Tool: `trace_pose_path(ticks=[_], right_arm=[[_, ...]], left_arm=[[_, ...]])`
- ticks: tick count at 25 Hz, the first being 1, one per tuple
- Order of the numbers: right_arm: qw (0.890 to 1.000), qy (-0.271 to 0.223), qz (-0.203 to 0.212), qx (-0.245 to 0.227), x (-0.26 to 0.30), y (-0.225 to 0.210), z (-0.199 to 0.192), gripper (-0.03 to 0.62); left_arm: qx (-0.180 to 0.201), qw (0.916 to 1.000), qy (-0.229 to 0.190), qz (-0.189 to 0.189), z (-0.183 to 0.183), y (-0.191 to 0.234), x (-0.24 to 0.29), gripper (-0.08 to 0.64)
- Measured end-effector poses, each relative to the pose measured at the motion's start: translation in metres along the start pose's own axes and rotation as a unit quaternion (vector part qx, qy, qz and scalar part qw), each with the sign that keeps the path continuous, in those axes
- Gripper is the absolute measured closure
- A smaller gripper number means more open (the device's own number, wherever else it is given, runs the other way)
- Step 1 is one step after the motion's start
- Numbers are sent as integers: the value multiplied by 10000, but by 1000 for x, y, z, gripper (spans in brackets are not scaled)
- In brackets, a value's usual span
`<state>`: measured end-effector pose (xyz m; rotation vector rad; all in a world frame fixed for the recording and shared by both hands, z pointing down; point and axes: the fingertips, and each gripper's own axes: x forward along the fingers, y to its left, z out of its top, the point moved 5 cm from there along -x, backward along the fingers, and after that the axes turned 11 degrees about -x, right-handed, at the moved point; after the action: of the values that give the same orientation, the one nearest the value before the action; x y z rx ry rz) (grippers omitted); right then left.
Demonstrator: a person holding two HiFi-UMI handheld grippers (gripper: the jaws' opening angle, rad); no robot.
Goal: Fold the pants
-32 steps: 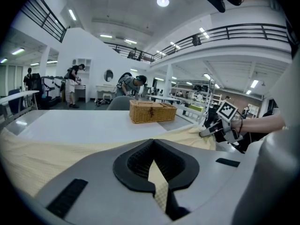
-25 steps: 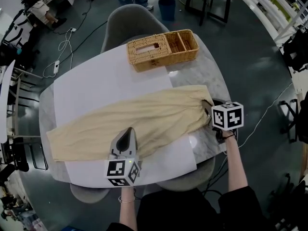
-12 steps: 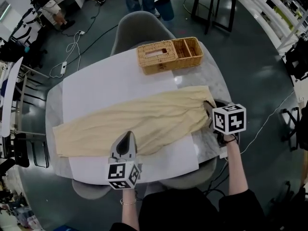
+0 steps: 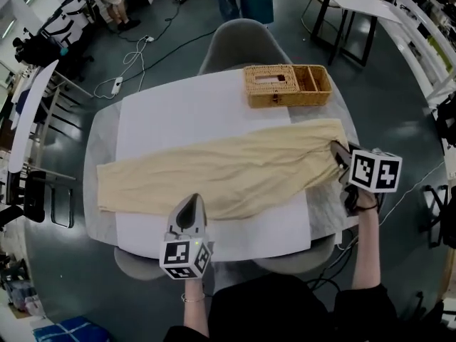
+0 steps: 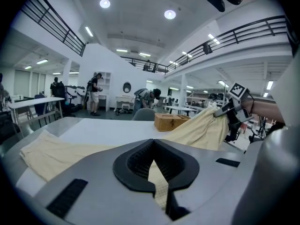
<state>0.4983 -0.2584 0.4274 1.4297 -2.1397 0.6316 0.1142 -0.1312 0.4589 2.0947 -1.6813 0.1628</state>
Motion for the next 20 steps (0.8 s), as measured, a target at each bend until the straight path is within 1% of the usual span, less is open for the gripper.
trace_pose_path(ticks=[5, 11, 17, 20], right_arm=[[9998, -126, -133, 13, -10, 24, 25, 527], [9995, -207, -222, -39, -24, 65, 58, 528], [9996, -239, -132, -75, -33, 124, 89, 528], [9993, -345, 115, 37, -35, 151, 102, 528]], left_arm=[[-106, 9998, -138, 97, 6, 41, -32, 546], [-89, 9997, -224, 41, 18, 90, -65, 546], [-114, 9995, -297, 4, 31, 150, -98, 546], [-90, 9994, -337, -58, 34, 173, -108, 546]])
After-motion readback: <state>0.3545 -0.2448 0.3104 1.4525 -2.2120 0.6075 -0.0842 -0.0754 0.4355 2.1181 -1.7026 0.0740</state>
